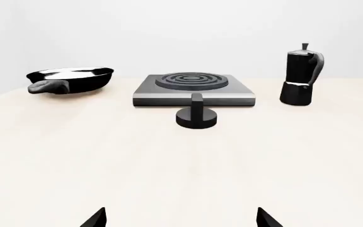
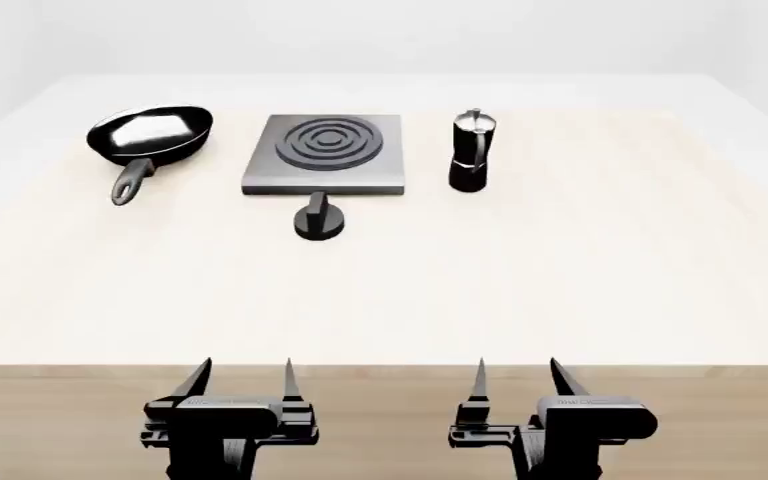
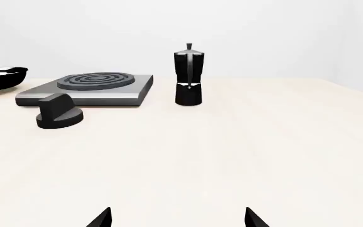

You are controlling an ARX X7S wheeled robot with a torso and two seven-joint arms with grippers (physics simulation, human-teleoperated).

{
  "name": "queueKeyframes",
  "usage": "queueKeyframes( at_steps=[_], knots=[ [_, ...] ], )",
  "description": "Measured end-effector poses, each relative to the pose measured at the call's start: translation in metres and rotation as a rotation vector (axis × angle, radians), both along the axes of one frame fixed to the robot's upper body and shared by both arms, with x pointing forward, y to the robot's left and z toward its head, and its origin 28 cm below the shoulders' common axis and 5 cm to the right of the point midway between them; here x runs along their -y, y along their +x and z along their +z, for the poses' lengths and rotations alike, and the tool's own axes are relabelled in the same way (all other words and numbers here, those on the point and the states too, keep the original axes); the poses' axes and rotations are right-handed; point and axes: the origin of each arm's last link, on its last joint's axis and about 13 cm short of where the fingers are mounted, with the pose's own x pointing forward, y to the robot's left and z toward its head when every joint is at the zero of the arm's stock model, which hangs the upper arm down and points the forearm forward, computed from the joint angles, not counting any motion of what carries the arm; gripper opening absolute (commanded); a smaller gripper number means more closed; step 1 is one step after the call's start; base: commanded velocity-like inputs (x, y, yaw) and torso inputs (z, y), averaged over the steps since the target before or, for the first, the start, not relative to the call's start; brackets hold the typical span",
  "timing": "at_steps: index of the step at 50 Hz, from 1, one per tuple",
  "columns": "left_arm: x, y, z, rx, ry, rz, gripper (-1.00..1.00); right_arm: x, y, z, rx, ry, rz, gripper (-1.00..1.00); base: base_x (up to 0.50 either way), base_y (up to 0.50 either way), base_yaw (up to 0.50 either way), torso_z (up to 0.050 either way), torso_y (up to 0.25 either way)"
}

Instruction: Turn on the stove and put the frying pan on it.

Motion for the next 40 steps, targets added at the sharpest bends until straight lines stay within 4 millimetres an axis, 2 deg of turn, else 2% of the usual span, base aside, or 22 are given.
queueKeyframes(
  at_steps=[31,40],
  knots=[
    [-0.0003,0.0008,0.0005,0.006,-0.011,0.008,1.0,-0.0001,0.0019,-0.0011,-0.014,-0.008,0.004,1.0,0.0,0.0,0.0,0.0,0.0],
    [0.0004,0.0008,0.0006,0.006,-0.013,0.007,1.0,0.0003,0.002,-0.0008,-0.021,-0.03,0.005,1.0,0.0,0.49,0.0,0.0,0.0]
  ],
)
